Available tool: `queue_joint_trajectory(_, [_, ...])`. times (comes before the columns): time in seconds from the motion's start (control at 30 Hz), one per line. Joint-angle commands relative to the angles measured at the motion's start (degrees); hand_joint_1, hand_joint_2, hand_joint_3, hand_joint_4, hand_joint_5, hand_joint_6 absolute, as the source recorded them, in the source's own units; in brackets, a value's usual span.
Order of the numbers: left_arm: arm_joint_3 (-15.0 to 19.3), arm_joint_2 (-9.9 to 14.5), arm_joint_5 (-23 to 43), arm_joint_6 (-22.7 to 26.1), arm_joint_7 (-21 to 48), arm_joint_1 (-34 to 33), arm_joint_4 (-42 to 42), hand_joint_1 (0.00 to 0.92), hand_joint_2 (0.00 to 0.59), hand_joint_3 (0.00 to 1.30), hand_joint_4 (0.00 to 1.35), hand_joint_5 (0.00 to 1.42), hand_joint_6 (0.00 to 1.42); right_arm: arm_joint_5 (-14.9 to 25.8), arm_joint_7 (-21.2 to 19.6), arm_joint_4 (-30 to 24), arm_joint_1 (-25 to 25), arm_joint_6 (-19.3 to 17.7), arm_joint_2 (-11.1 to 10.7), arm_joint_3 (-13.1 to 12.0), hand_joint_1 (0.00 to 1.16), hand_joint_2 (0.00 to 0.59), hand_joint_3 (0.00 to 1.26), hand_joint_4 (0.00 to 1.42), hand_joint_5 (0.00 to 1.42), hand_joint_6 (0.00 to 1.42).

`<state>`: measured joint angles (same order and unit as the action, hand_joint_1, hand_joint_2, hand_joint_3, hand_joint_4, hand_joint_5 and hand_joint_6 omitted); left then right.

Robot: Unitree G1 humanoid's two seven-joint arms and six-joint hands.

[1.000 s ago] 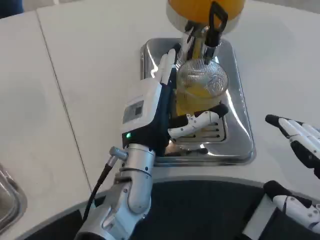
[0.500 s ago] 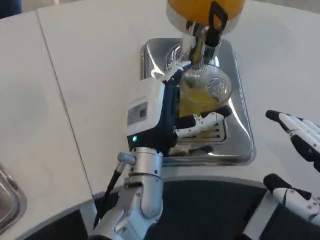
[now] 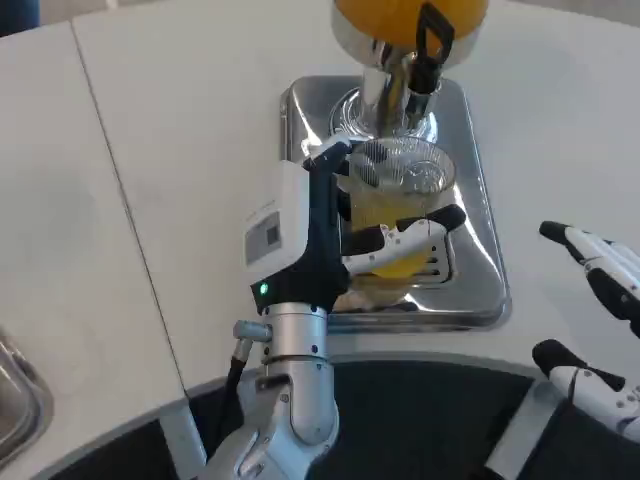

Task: Grasp the cup under the faucet to collect the drink, then remove the cup.

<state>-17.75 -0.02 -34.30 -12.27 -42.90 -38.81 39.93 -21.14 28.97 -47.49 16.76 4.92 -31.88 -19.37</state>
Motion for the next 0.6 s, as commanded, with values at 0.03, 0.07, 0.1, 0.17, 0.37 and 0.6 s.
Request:
queue_joint_trajectory(0.03, [0.3,-0.2,0.0,-0.3,0.2,0.5,-2.2,0.711,0.000,1.10,1.20,1.39,1.42,-0.6,0.6,-0.5,-0.2,1.2,-0.5,1.1,0.25,0.453,0.00,0.00,0.00,0.00])
queue_joint_trajectory(0.07, [0.4,-0.2,0.0,-0.2,0.2,0.6,-2.3,0.714,0.000,1.11,1.19,1.38,1.42,-0.6,0.5,-0.5,-0.2,1.3,-0.5,1.2,0.25,0.453,0.00,0.00,0.00,0.00])
queue_joint_trajectory(0.1, [0.5,0.0,-0.1,-0.2,0.2,0.7,-2.5,0.714,0.000,1.11,1.19,1.38,1.42,-0.6,0.5,-0.6,-0.1,1.3,-0.5,1.2,0.25,0.453,0.00,0.00,0.00,0.00])
queue_joint_trajectory(0.17, [0.7,0.3,-0.1,-0.3,0.3,0.9,-2.9,0.724,0.000,1.12,1.19,1.37,1.42,-0.5,0.5,-0.7,0.0,1.3,-0.5,1.3,0.25,0.452,0.00,0.00,0.00,0.00])
queue_joint_trajectory(0.37, [2.0,2.6,0.0,-0.7,1.1,2.2,-6.7,0.746,0.000,1.13,1.16,1.34,1.42,-0.3,0.2,-0.7,-0.1,1.2,-0.4,1.6,0.26,0.452,0.00,0.00,0.00,0.00])
queue_joint_trajectory(0.6, [3.2,6.1,-0.4,-1.3,2.4,4.9,-10.7,0.772,0.000,1.13,1.15,1.31,1.42,-0.3,0.4,-1.8,-0.2,1.9,-0.2,2.3,0.25,0.456,0.00,0.00,0.00,0.00])
